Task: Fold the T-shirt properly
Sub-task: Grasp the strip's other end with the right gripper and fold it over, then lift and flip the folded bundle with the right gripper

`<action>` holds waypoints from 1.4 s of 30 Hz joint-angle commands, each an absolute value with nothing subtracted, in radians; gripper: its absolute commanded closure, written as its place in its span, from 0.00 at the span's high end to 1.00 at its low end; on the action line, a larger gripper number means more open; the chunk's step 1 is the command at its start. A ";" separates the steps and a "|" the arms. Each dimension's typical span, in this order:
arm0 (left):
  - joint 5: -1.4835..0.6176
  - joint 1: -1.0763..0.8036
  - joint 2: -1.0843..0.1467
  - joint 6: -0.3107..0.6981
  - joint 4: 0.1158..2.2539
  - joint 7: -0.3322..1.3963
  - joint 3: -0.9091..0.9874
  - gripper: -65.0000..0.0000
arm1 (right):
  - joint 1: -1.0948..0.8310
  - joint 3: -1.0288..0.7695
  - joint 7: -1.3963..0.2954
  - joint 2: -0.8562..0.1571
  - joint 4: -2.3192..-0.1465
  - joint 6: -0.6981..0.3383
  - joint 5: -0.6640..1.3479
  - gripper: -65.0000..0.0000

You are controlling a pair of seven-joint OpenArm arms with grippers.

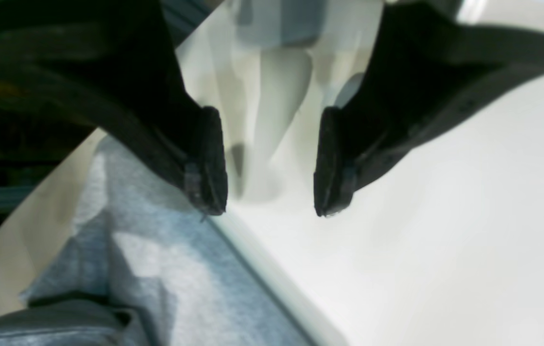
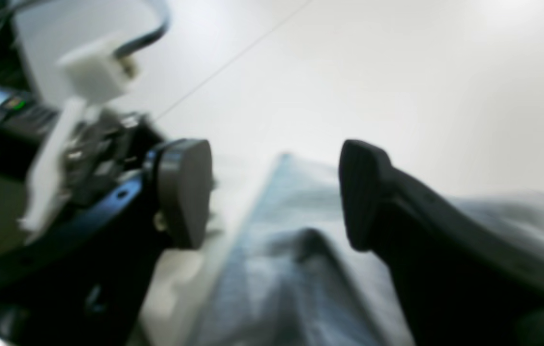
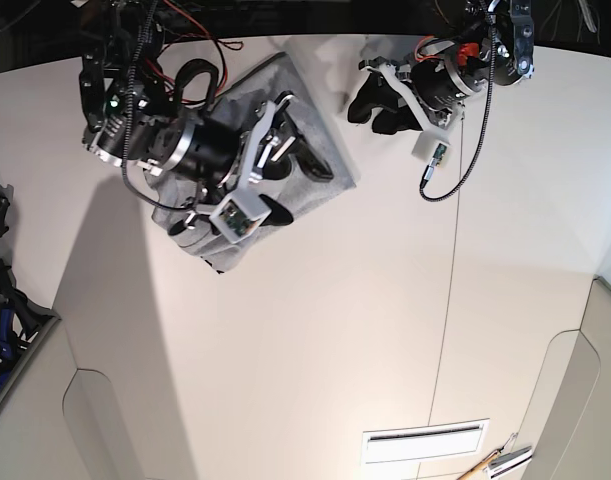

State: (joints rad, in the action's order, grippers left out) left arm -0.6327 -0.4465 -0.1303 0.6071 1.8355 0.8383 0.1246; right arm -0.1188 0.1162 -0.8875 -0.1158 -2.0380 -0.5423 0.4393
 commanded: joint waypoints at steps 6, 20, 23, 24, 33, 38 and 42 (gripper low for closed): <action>-0.663 -0.447 -0.134 0.619 1.861 0.824 0.153 0.50 | -0.117 -0.082 -0.872 -0.116 -2.055 -0.493 0.451 0.63; -0.693 -0.446 -0.133 0.640 1.861 0.820 0.153 0.50 | -0.166 -0.131 -0.798 -0.116 -1.885 -0.424 0.430 0.63; -0.692 -0.446 -0.133 0.641 1.861 0.820 0.153 0.50 | -0.152 -0.122 -0.793 -0.114 -1.832 -0.474 0.515 0.63; -0.692 -0.447 -0.133 0.641 1.861 0.820 0.153 0.50 | -0.152 -0.114 -0.788 -0.110 -1.827 -0.480 0.534 0.63; -0.699 -0.447 -0.133 0.640 1.861 0.820 0.153 0.50 | -0.129 0.029 -0.774 -0.014 -1.826 -0.483 0.538 0.63; -0.699 -0.448 -0.133 0.640 1.861 0.821 0.153 0.50 | -0.066 0.134 -0.767 0.035 -1.826 -0.482 0.457 0.63; -0.699 -0.449 -0.133 0.640 1.861 0.828 0.153 0.50 | -0.041 0.184 -0.772 0.048 -1.826 -0.483 0.445 0.63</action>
State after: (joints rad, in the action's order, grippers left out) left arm -0.6781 -0.4511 -0.1303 0.6258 1.8435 0.8383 0.1513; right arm -0.0574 0.1829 -0.7937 0.0422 -1.8099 -0.4755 0.4274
